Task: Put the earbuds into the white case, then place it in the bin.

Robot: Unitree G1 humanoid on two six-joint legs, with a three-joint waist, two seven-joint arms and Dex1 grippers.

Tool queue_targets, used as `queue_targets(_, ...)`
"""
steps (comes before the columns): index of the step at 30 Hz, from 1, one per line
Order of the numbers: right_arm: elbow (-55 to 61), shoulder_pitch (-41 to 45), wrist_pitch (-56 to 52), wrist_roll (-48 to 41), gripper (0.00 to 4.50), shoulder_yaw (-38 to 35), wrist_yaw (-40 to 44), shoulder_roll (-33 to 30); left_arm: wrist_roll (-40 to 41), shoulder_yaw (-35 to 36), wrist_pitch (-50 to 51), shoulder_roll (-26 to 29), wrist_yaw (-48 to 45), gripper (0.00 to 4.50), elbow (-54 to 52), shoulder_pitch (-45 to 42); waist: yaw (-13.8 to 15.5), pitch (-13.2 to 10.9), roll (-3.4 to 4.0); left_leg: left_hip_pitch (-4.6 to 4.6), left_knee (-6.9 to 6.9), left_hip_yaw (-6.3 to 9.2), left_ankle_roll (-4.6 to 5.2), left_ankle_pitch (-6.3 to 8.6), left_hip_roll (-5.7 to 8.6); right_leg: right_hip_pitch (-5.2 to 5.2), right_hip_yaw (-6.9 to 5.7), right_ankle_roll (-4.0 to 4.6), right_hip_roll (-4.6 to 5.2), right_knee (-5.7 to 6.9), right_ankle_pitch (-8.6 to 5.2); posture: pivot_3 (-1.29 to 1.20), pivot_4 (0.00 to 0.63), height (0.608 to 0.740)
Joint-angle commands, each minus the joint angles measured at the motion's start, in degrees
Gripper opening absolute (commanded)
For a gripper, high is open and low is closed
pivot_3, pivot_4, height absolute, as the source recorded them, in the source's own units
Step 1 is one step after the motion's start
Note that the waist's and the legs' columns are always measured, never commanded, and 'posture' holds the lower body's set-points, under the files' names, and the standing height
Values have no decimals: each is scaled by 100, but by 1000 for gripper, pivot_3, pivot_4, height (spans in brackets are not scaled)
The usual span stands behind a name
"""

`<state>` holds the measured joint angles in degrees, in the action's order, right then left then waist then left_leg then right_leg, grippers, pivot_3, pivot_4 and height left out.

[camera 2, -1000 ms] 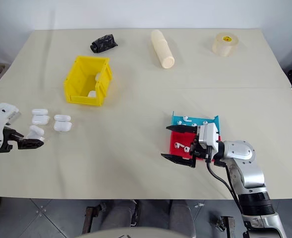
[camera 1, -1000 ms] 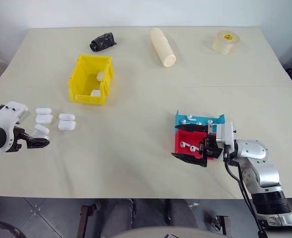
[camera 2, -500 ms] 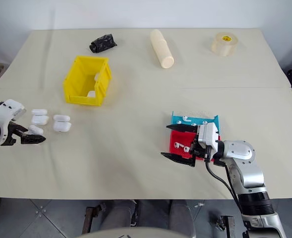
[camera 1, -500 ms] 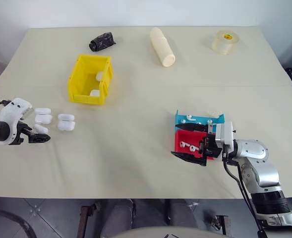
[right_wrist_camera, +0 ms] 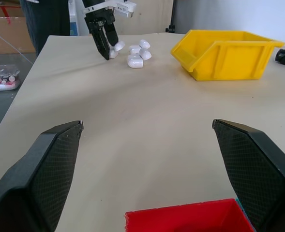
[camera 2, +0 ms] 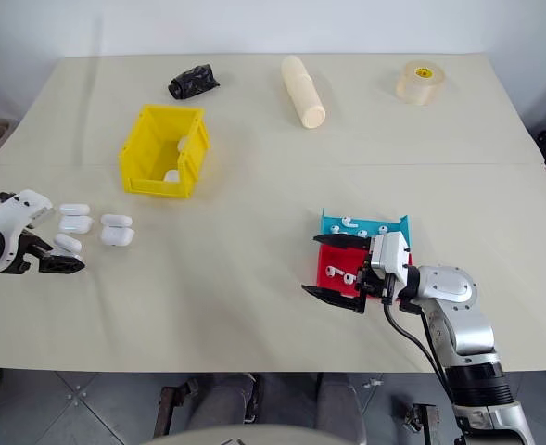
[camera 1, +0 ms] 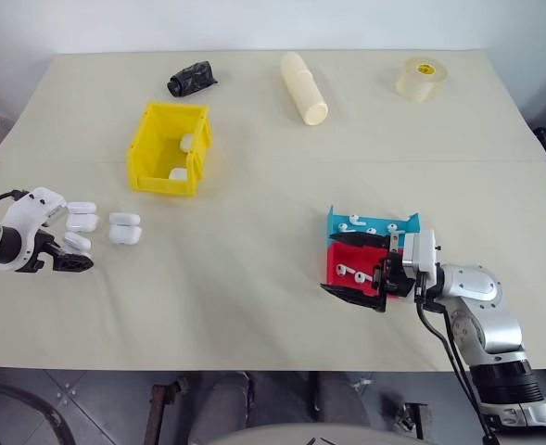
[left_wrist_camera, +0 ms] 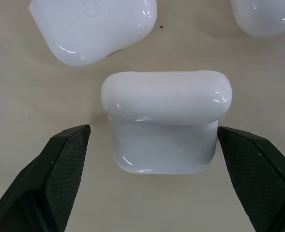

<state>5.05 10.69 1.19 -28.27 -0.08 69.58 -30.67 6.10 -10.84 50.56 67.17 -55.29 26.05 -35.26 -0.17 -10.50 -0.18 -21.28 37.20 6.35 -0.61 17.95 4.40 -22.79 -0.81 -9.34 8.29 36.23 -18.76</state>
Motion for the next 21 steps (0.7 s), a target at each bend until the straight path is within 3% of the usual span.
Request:
queue_targets(1,213,2,88,-68,4500,-67,-10,-7,-139,-3,120,-50,-91,3829,135,65,4,1,2,2,1,-1,0,0,0,0,1,0,0,5,0,0,150,740)
queue_targets(5,181,19,92,-70,4500,-92,6,-32,-171,2,161,85,-305,2797,85,190,-15,2,3,9,7,-4,0,-1,0,0,6,1,0,21,0,0,150,740)
queue_targets(11,128,39,108,-57,4500,-81,23,-24,45,464,274,221,-409,2797,-114,303,-80,1,2,9,2,-15,1,0,-3,-7,18,1,-3,20,0,0,150,740)
queue_targets(13,100,48,109,-66,4500,-95,46,-38,334,906,620,287,-456,2797,-419,440,-107,1,1,7,2,-15,1,0,-3,-8,18,1,-3,19,0,0,150,740)
queue_targets(18,-16,106,100,-83,4500,-157,120,-112,1346,2814,685,243,-917,2797,-1745,1828,-153,0,-5,-5,2,-17,1,0,-7,-23,20,1,2,20,0,0,150,740)
queue_targets(21,-188,248,83,-74,4500,-216,183,-193,2074,4359,-334,-614,-1540,2797,-3138,3081,-160,2,1,-2,-6,-33,0,1,-9,-31,29,2,6,17,0,0,150,740)
